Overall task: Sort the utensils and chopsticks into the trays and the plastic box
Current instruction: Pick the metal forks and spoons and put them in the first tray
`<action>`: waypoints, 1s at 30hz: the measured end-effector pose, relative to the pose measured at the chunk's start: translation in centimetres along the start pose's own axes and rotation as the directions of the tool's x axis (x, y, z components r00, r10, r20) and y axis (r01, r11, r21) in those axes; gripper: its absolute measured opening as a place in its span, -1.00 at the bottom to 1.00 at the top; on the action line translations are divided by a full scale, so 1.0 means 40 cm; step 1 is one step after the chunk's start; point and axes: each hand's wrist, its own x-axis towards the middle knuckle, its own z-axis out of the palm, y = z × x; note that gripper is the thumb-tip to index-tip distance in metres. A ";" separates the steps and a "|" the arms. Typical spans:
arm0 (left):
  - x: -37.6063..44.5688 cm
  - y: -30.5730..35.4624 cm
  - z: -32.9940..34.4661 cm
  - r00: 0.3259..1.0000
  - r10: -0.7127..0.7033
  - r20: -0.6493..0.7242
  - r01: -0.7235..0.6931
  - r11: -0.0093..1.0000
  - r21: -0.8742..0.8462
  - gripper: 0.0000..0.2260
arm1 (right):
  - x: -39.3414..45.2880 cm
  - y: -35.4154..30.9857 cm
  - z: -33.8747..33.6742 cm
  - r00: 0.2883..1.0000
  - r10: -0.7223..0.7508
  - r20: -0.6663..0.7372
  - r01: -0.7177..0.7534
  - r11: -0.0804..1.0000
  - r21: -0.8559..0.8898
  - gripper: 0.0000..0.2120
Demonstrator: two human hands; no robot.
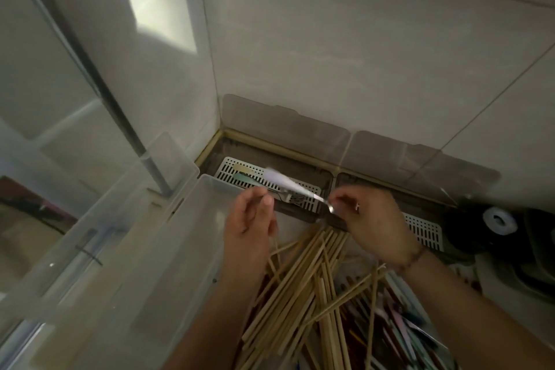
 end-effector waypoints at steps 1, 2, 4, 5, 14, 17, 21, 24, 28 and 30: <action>0.000 -0.008 0.000 0.999 -0.032 -0.025 0.031 0.999 -0.018 -0.84 | 0.044 0.000 0.013 1.000 0.029 -0.003 -0.029 1.000 0.002 -0.89; -0.003 -0.016 0.002 0.997 -0.066 -0.046 0.065 0.998 -0.014 -0.90 | 0.088 -0.002 0.029 0.999 0.050 0.011 -0.050 0.999 -0.008 -0.89; -0.018 -0.037 0.007 0.991 -0.115 -0.066 0.119 0.992 0.052 -0.93 | 0.161 -0.010 0.067 0.990 0.101 0.101 -0.097 0.994 -0.044 -0.87; -0.027 -0.048 0.006 0.989 -0.134 -0.056 0.138 0.986 0.096 -0.91 | 0.188 -0.014 0.089 0.980 0.134 0.147 -0.123 0.989 -0.085 -0.85; -0.087 -0.084 0.002 0.968 -0.246 0.060 0.222 0.939 0.265 -0.86 | 0.273 -0.026 0.218 0.924 0.253 0.286 -0.135 0.917 -0.376 -0.89; -0.091 -0.079 0.013 0.964 -0.258 0.062 0.236 0.941 0.244 -0.88 | 0.277 -0.016 0.202 0.939 0.167 0.301 -0.043 0.925 -0.379 -0.85; -0.104 -0.082 0.020 0.960 -0.258 0.110 0.221 0.937 0.272 -0.90 | 0.233 0.012 0.096 0.976 -0.010 0.220 0.061 0.972 -0.228 -0.78; -0.123 -0.097 0.020 0.951 -0.217 0.221 0.112 0.907 0.407 -0.88 | 0.127 0.061 -0.019 1.000 -0.027 0.009 0.028 0.998 -0.062 -0.84; -0.152 -0.133 0.034 0.889 -0.004 0.458 -0.369 0.587 0.721 -0.89 | -0.092 0.137 -0.116 0.986 0.022 -0.164 -0.026 0.999 -0.022 -0.88; -0.171 -0.154 0.051 0.820 0.021 0.572 -0.511 0.479 0.714 -0.79 | -0.201 0.170 -0.116 0.980 0.096 -0.172 -0.109 0.992 -0.070 -0.88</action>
